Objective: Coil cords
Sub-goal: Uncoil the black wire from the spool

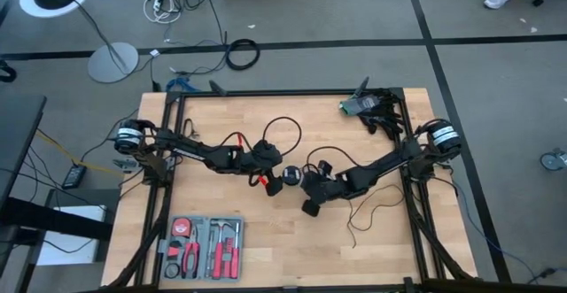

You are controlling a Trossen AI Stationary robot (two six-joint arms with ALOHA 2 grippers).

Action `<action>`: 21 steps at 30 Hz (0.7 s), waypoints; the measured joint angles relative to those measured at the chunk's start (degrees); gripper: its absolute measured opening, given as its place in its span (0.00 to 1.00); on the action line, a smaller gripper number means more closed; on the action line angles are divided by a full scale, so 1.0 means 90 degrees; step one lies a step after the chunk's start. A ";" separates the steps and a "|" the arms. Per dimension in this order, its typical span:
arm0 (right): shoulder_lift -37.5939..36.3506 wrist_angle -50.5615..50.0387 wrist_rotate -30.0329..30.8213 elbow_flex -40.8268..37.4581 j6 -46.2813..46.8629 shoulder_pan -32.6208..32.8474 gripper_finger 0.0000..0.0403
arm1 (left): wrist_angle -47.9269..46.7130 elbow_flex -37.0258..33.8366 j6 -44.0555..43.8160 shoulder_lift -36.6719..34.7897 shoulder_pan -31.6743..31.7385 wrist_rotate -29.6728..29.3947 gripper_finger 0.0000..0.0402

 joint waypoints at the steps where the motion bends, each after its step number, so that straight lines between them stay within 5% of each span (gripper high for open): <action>1: -0.0092 -0.0150 0.0016 0.0000 0.0042 0.0022 0.01 | 0.0040 0.0000 0.0017 0.0023 0.0005 -0.0017 0.98; 9: -0.0415 -0.0641 0.0257 -0.0015 0.0045 0.0155 0.01 | -0.0252 0.0198 0.0043 0.0530 0.0072 -0.0159 0.98; 21: -0.0437 -0.0999 0.0309 -0.0012 0.0003 0.0135 0.01 | -0.1051 0.1529 0.0452 0.1415 0.0109 -0.0187 0.98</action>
